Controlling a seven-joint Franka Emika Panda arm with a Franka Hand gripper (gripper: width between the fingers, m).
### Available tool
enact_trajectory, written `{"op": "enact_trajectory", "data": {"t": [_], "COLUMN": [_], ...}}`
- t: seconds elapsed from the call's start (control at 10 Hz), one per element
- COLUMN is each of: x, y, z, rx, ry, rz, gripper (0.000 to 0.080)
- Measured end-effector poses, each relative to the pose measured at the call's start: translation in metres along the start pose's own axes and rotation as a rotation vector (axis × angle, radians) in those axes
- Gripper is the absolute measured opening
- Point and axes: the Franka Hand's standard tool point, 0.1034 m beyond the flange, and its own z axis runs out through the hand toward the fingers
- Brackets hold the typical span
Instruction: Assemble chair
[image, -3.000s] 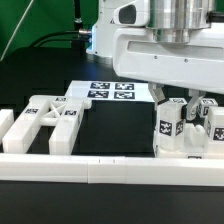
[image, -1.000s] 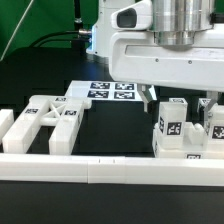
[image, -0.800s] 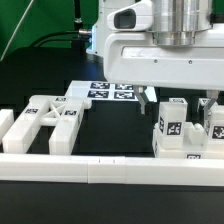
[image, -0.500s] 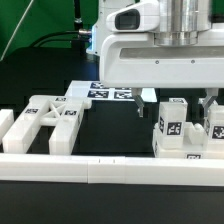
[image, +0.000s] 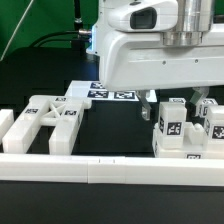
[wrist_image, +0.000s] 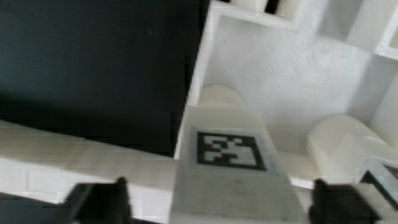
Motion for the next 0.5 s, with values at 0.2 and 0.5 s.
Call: {"op": "enact_trajectory", "data": {"t": [0.2,0.5], "x": [0.0,0.0], "y": [-0.0001,-0.0009], "z": [0.0001,0.0003], "rx": [0.0,0.003], "ry": [0.0,0.0], "rz": [0.026,0.174], "gripper": [0.0286,0.0286]}}
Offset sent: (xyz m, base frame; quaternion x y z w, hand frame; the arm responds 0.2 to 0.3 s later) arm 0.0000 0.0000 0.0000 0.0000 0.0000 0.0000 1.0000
